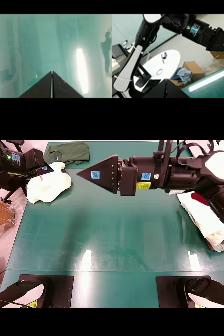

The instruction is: Fold the shirts.

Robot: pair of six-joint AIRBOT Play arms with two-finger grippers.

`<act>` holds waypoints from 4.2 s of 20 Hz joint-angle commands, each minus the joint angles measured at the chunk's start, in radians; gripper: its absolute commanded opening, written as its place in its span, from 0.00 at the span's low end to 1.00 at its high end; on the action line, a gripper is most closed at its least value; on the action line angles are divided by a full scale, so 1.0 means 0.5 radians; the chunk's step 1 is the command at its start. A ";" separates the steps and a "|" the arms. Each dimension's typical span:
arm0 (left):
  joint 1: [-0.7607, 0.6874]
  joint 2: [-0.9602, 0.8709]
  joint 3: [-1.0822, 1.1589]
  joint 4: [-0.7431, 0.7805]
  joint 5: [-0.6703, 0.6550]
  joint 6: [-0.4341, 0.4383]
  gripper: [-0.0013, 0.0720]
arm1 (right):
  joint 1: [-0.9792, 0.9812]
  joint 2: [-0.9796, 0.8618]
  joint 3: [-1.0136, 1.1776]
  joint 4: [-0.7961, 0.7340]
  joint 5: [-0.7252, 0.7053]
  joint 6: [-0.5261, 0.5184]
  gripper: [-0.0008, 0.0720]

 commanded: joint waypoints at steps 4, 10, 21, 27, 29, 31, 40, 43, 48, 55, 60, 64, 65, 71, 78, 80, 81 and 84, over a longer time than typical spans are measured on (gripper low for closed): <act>0.002 -0.081 -0.084 0.484 0.252 -0.213 0.19 | -0.118 -0.002 -0.040 -0.375 -0.191 0.303 0.21; 0.139 -0.539 -0.504 0.886 0.202 -0.642 1.00 | -0.569 -0.001 -0.320 -0.365 -0.072 0.469 0.81; 0.873 -0.773 -0.523 0.531 0.898 -0.729 1.00 | -0.798 0.004 -0.333 -0.361 0.103 0.277 0.81; 0.867 -1.147 -0.523 -0.070 1.221 -0.307 1.00 | -0.672 0.005 -0.332 -0.360 0.062 0.277 0.81; 0.845 -1.177 -0.523 -0.196 1.394 -0.105 0.92 | -0.621 0.005 -0.332 -0.359 0.047 0.278 0.81; 0.813 -1.180 -0.505 -0.208 1.514 0.016 0.31 | -0.581 0.005 -0.332 -0.359 0.035 0.278 0.81; 0.137 -1.005 -0.291 -1.302 0.766 0.826 0.04 | -0.815 0.049 -0.332 -0.359 -0.028 0.302 0.81; -0.414 -0.840 -0.291 -1.241 0.760 0.752 0.04 | -1.056 0.194 -0.333 -0.383 0.067 0.302 0.81; -1.283 -0.895 -0.301 -0.724 0.726 0.397 0.04 | -1.530 0.347 -0.333 -0.500 0.405 0.465 0.80; -1.509 -0.893 -0.302 0.650 -0.058 -0.304 0.04 | -1.681 0.632 -1.151 -0.926 0.425 0.733 0.80; -1.509 -0.714 -0.369 1.022 -0.404 -0.307 0.04 | -1.627 0.583 -1.732 -0.671 0.117 0.688 0.80; -1.509 -0.488 -0.432 1.090 -0.499 -0.336 0.05 | -1.251 0.080 -1.571 -0.494 -0.150 0.538 0.80; -1.509 -0.484 -0.434 1.053 -0.531 -0.333 0.05 | -1.125 -0.100 -1.428 -0.469 -0.219 0.531 0.80; -1.509 -0.483 -0.515 1.053 -0.402 -0.343 0.05 | -0.777 -1.122 -0.467 -0.375 -0.145 0.634 0.80; -1.509 -0.482 -0.515 1.081 -0.401 -0.357 0.05 | -0.735 -1.470 0.070 -0.327 -0.005 0.736 0.13; -1.509 -0.481 -0.514 1.178 -0.411 -0.358 0.05 | -0.739 -1.409 0.179 -0.331 0.065 0.667 0.03; -1.509 -0.478 -0.513 1.334 -0.438 -0.358 0.05 | -0.752 -1.336 0.224 -0.348 0.108 0.620 0.03; -1.489 -0.386 -0.513 2.029 -0.530 -0.446 0.05 | -0.798 -0.957 0.267 -0.730 0.169 0.639 0.03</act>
